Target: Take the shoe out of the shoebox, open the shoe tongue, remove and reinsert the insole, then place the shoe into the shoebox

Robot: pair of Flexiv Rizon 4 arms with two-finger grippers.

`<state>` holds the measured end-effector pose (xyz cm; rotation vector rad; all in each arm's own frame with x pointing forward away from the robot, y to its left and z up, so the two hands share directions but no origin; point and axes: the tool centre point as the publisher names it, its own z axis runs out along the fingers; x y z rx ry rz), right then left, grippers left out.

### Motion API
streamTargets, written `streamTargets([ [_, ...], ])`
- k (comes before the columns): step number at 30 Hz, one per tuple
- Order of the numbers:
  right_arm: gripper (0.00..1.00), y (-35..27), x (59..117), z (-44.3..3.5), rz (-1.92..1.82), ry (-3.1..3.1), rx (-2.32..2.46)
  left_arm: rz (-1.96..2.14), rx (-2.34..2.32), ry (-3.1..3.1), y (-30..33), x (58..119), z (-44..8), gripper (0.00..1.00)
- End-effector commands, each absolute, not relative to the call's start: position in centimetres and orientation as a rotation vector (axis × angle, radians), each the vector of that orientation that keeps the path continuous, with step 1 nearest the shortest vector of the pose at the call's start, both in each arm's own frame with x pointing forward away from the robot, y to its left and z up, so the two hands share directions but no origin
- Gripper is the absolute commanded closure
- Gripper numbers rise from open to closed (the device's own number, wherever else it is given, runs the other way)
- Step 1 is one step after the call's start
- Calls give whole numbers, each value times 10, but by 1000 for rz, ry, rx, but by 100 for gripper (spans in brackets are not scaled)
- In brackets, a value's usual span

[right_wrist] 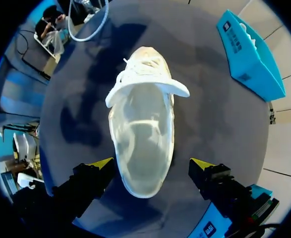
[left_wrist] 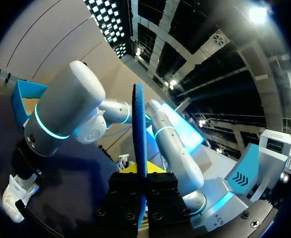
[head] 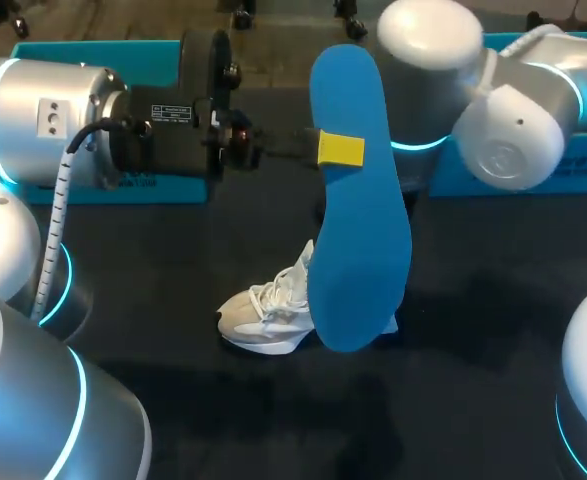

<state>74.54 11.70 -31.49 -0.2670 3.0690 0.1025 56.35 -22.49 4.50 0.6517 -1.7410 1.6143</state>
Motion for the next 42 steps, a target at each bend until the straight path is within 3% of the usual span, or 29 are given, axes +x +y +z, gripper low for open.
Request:
streamTargets([
  [1,0,121,744,-317,42,3064,-280,1620,655,-1736,-226,561,44,100],
  [22,0,118,739,-314,55,3039,-226,1620,655,-1736,-226,561,44,100],
  [27,0,130,762,-318,47,3053,-251,1620,655,-1736,-226,561,44,100],
  [42,0,142,796,-365,109,3058,-317,1620,655,-1736,-226,561,44,100],
])
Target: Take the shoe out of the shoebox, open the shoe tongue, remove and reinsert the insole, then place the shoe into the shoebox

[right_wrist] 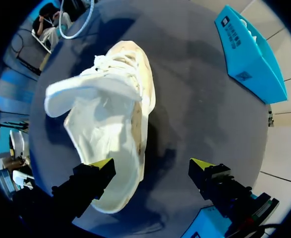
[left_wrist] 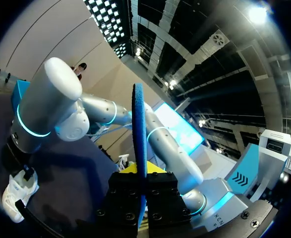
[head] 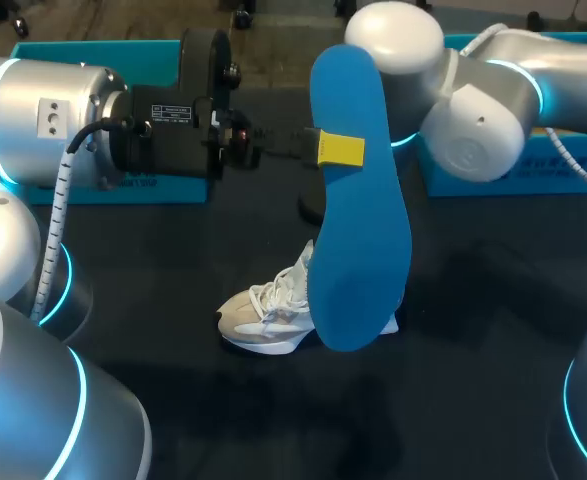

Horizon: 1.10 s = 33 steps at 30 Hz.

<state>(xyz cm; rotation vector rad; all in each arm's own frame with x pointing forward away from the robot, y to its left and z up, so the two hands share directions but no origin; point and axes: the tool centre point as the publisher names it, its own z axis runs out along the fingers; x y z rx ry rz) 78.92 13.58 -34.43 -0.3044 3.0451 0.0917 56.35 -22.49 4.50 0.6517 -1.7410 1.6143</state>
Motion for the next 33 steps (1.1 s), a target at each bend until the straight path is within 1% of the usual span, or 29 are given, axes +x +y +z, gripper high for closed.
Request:
streamTargets([
  [1,0,142,796,-370,118,3060,-318,1620,655,-1736,-226,561,44,100],
  [9,0,144,791,-393,164,3094,-302,1620,655,-1736,-226,561,44,100],
  [10,4,143,790,-394,175,3093,-297,1620,655,-1736,-226,561,44,100],
  [11,15,143,790,-396,178,3100,-291,1620,655,-1736,-226,561,44,100],
  [12,33,143,789,-397,182,3102,-284,1620,655,-1736,-226,561,44,100],
  [13,57,143,788,-399,187,3103,-275,1620,655,-1736,-226,561,44,100],
  [14,65,143,788,-400,189,3107,-266,1620,655,-1736,-226,561,44,100],
  [15,77,143,788,-400,191,3110,-257,1620,655,-1736,-226,561,44,100],
  [16,99,143,788,-400,192,3110,-251,1620,655,-1736,-226,561,44,100],
  [17,100,143,787,-400,193,3111,-248,1620,655,-1736,-226,561,44,100],
  [26,100,147,782,-401,197,3136,-245,1620,655,-1736,-226,561,44,100],
  [33,100,143,778,-398,240,3174,-142,1620,655,-1736,-226,561,44,100],
])
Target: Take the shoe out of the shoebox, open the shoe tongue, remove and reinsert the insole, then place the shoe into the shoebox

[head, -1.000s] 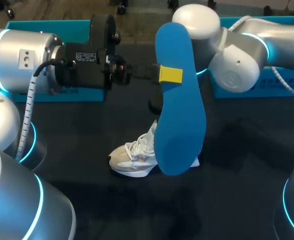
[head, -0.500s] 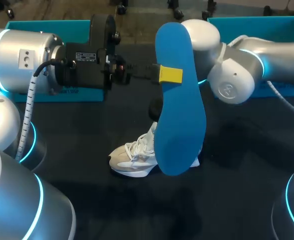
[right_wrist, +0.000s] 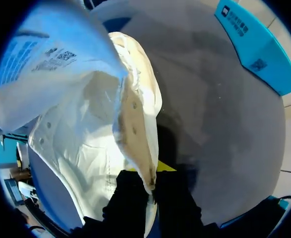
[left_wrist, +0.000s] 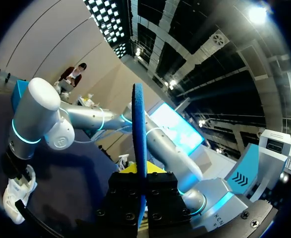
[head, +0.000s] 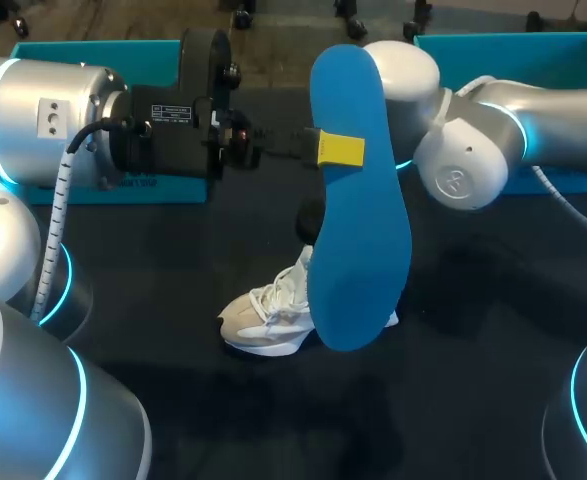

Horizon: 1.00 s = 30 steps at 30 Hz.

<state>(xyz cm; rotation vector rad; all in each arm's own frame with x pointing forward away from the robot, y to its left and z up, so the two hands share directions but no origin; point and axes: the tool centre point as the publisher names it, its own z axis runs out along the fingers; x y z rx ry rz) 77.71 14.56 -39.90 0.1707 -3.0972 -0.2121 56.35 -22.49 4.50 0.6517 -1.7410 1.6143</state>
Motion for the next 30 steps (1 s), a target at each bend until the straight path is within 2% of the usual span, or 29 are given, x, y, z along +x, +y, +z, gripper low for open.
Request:
streamTargets([
  [1,100,143,777,-395,-263,-3058,94,1620,655,-1736,-226,561,44,100],
  [20,100,156,767,-360,-636,-2903,-863,1620,655,-1736,-226,561,44,100],
  [30,100,157,769,-357,-646,-2950,-848,1620,655,-1736,-226,561,44,100],
])
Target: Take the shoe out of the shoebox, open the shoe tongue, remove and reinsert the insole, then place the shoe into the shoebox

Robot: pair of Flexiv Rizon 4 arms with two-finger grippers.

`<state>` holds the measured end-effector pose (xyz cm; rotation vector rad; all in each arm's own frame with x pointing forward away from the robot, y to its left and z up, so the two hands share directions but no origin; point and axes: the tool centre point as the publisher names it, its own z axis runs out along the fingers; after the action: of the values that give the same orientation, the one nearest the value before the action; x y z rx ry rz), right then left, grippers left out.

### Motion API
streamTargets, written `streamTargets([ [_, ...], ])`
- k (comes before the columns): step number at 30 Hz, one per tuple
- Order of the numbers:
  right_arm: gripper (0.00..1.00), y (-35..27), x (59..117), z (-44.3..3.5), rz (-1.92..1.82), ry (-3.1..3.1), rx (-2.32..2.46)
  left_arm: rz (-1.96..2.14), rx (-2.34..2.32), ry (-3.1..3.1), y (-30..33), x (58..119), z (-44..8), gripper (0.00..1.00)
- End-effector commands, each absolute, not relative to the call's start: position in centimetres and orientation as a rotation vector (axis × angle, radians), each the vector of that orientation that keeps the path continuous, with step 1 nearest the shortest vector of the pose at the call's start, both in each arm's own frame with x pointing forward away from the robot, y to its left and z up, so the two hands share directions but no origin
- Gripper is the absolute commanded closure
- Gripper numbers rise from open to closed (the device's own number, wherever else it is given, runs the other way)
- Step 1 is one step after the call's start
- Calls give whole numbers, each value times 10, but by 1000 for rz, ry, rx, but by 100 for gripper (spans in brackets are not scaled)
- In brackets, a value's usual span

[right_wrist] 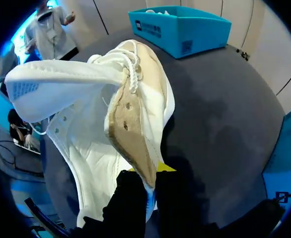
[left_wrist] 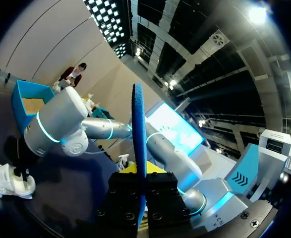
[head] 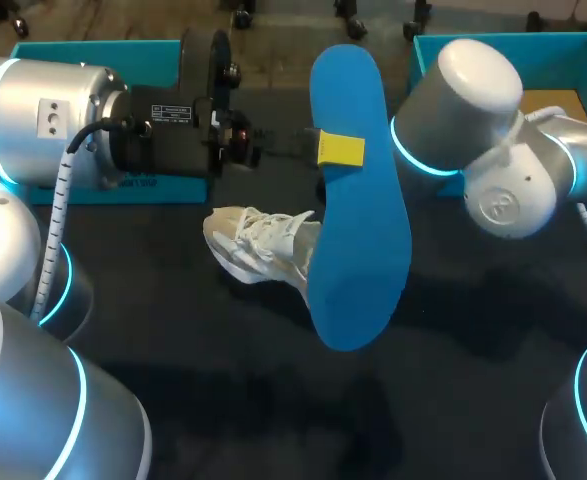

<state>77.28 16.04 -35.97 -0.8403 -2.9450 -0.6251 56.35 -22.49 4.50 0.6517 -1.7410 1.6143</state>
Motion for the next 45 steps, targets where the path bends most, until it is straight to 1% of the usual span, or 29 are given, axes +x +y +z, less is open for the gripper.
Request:
streamTargets([
  [1,100,157,769,-357,-646,-2950,-848,1620,655,-1736,-226,561,44,100],
  [25,100,157,769,-357,-646,-2950,-848,1620,655,-1736,-226,561,44,100],
  [38,100,175,760,-338,-694,-2644,-1364,1620,655,-1736,-226,561,44,100],
  [45,100,184,745,-335,-754,-2428,-1765,1620,655,-1736,-226,561,44,100],
])
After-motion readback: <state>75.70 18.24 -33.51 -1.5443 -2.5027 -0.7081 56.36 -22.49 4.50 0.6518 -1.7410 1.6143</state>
